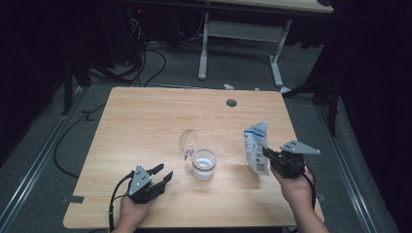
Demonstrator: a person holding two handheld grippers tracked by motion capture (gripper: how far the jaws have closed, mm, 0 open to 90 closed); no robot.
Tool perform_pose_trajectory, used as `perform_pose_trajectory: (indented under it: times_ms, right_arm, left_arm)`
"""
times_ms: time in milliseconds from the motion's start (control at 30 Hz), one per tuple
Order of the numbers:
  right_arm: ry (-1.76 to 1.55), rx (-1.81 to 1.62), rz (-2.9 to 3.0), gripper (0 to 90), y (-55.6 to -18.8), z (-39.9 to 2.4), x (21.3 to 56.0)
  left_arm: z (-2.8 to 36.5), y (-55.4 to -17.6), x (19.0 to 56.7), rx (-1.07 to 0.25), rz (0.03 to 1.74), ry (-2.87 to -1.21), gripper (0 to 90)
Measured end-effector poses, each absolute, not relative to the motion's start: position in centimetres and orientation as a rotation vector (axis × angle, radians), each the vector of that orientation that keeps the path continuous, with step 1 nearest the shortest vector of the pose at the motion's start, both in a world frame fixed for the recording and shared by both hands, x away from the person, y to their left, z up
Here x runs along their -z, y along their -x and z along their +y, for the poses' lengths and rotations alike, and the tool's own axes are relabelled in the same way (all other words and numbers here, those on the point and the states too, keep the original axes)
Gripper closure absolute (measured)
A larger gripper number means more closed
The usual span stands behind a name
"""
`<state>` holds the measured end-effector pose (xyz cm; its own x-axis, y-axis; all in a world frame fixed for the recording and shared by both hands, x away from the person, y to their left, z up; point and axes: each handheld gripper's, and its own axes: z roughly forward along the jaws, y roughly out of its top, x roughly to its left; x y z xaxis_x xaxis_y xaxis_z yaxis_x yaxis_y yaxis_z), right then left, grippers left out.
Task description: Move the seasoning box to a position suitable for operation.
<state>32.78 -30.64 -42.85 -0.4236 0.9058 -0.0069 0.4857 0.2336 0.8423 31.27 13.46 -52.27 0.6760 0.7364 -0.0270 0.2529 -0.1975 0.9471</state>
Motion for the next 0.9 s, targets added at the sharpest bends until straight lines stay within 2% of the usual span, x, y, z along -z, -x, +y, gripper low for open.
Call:
perform_pose_trajectory:
  times_ms: [900]
  right_arm:
    - [-1.245, -1.288, 1.768, 90.0, -33.0, -32.6, 46.5]
  left_arm:
    - [14.4, -30.9, 51.8, -0.589, 0.850, -1.733, 53.4]
